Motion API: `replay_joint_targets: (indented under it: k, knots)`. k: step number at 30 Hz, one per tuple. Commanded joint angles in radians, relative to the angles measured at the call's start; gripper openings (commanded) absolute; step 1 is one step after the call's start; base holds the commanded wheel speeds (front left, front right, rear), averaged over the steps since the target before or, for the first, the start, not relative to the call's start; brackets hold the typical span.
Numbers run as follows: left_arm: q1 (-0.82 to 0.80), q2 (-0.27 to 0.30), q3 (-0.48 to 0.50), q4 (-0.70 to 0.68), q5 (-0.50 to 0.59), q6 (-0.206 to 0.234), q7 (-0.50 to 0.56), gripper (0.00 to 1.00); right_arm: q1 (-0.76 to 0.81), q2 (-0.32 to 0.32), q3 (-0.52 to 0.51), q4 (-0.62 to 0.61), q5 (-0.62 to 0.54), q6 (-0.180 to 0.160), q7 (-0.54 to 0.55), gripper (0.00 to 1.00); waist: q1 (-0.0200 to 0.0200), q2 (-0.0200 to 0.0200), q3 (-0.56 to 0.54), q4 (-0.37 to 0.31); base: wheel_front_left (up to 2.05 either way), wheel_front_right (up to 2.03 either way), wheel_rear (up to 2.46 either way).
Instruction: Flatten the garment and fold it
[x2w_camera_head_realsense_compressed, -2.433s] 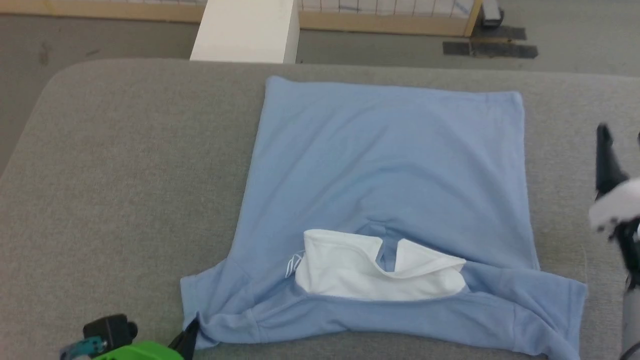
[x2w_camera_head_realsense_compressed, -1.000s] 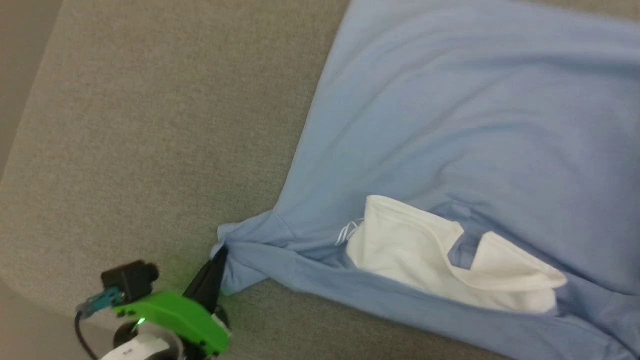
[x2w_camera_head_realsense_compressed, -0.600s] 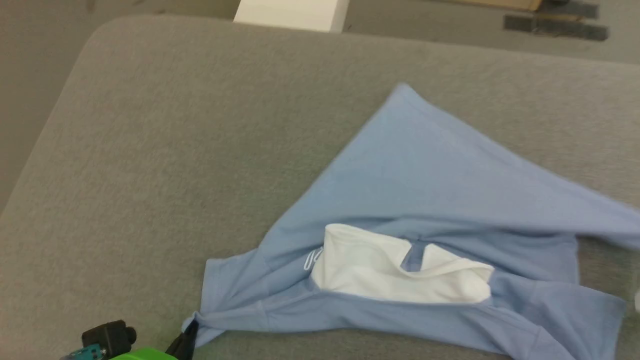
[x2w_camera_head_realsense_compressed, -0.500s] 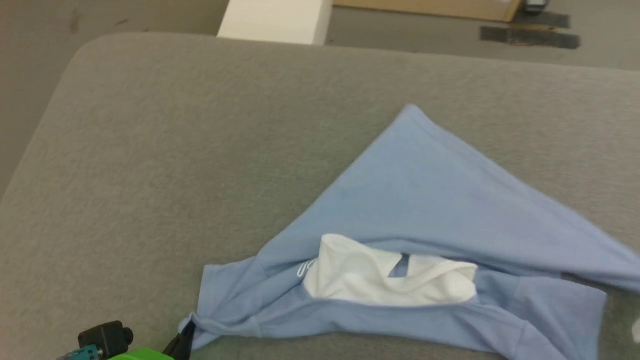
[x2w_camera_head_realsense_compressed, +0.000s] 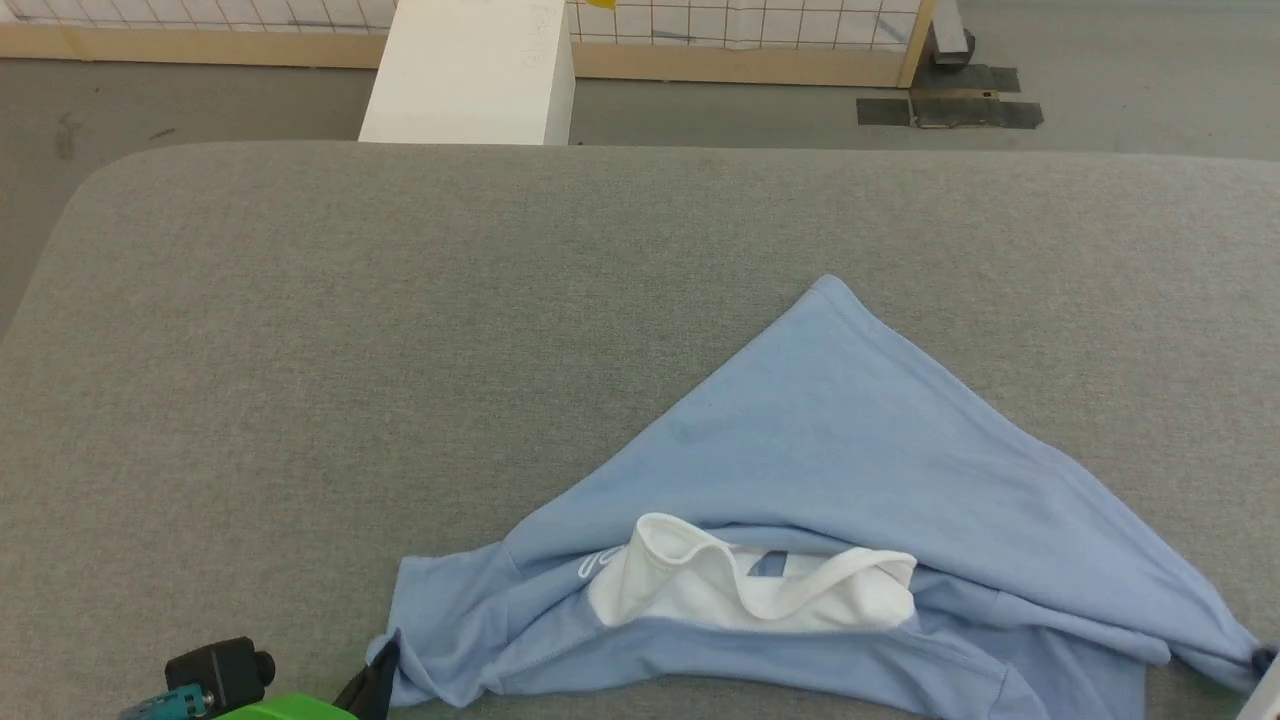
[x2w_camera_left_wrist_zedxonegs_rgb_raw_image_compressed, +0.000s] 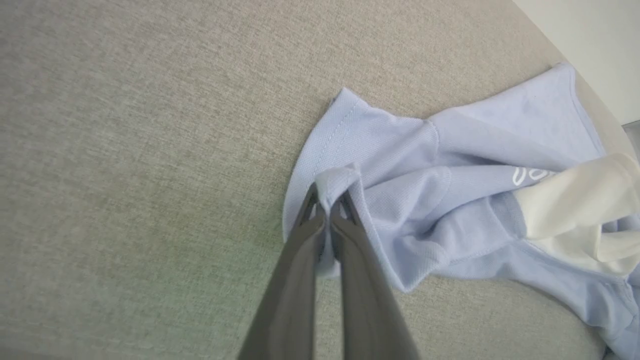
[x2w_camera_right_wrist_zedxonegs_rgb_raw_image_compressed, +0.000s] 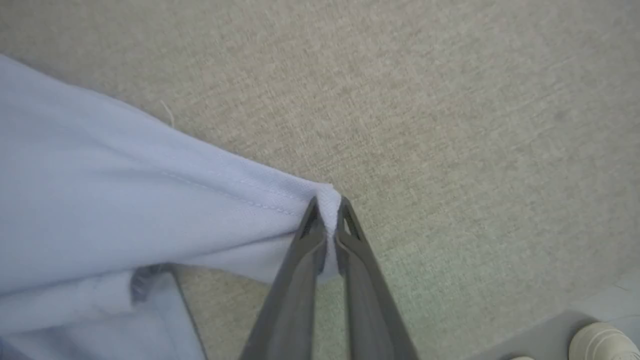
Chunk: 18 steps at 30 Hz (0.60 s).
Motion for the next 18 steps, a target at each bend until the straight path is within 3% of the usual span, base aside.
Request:
replay_joint_targets:
  k: [1,9,14,18]
  knots:
    - [0.004,0.006,-0.001,-0.001,-0.01,0.003,0.002,0.0,-0.003,0.003,0.014,-0.017,0.009,-0.002,-0.043,1.0,0.0001,0.0,0.0,0.005,0.0,0.0,0.0]
    - [-0.007,0.008,-0.005,0.0,-0.013,0.001,0.0,0.0,-0.129,-0.051,0.266,-0.128,0.035,-0.002,-0.403,1.0,0.0001,0.0,0.012,0.027,0.0,0.0,0.0]
    - [-0.032,0.003,-0.018,0.0,-0.013,-0.005,-0.003,0.0,-0.258,-0.154,0.491,-0.042,0.061,-0.002,-0.585,1.0,0.0001,0.0,0.048,0.054,0.0,0.0,0.0]
    - [-0.061,-0.004,-0.027,0.007,-0.013,-0.013,-0.012,0.0,-0.388,-0.207,0.646,0.089,0.11,-0.002,-0.613,1.0,0.0001,0.0,0.092,0.09,0.0,0.0,0.0]
